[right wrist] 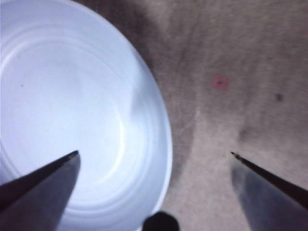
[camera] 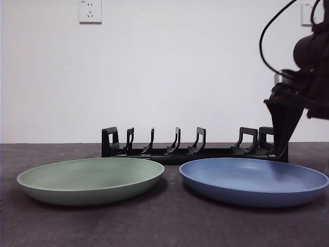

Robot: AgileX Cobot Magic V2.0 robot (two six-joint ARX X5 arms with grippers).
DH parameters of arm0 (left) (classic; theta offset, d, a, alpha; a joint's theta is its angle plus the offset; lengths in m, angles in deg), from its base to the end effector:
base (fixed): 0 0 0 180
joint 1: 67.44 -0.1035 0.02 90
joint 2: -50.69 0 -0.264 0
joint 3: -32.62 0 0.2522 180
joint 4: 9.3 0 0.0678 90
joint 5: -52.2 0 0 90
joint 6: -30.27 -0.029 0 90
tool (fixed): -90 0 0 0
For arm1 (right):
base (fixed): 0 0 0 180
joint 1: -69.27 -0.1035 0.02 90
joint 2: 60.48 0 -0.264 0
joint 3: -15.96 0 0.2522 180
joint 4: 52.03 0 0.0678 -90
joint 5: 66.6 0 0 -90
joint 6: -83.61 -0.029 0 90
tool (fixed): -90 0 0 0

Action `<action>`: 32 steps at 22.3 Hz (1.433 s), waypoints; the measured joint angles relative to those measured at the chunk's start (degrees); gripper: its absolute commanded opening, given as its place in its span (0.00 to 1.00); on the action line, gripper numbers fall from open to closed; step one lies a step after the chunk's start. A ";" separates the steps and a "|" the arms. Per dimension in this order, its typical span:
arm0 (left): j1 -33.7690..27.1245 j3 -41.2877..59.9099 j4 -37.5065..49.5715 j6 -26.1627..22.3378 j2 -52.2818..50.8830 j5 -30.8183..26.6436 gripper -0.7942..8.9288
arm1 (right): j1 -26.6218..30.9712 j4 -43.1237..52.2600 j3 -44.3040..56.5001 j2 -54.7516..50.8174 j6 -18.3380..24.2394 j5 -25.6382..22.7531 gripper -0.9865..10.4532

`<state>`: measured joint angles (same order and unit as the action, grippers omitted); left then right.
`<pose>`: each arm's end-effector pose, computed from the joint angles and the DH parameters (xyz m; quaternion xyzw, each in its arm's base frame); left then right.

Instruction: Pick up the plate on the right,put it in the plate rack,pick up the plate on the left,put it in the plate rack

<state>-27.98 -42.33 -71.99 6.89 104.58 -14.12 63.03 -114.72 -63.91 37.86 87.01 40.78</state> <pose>0.1241 -0.1172 0.3447 0.2091 0.2455 -0.5505 0.7700 0.3094 0.0425 0.1905 0.0411 0.6425 0.1746 0.7450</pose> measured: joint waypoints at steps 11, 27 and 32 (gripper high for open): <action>0.09 0.00 0.35 -0.17 0.04 -1.16 0.79 | -2.75 1.05 -0.13 4.28 -1.16 -2.73 0.14; 4.92 0.00 0.24 -5.66 0.28 -7.41 0.79 | -2.73 -3.52 -2.73 -6.05 -0.96 -3.32 0.07; 11.47 0.00 1.88 -13.00 1.95 -18.88 0.79 | -2.69 -14.03 -11.96 -13.64 -0.35 -0.48 0.07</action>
<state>-16.50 -42.33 -70.11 -6.12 106.52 -33.01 60.34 -128.75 -75.86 24.22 86.66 40.30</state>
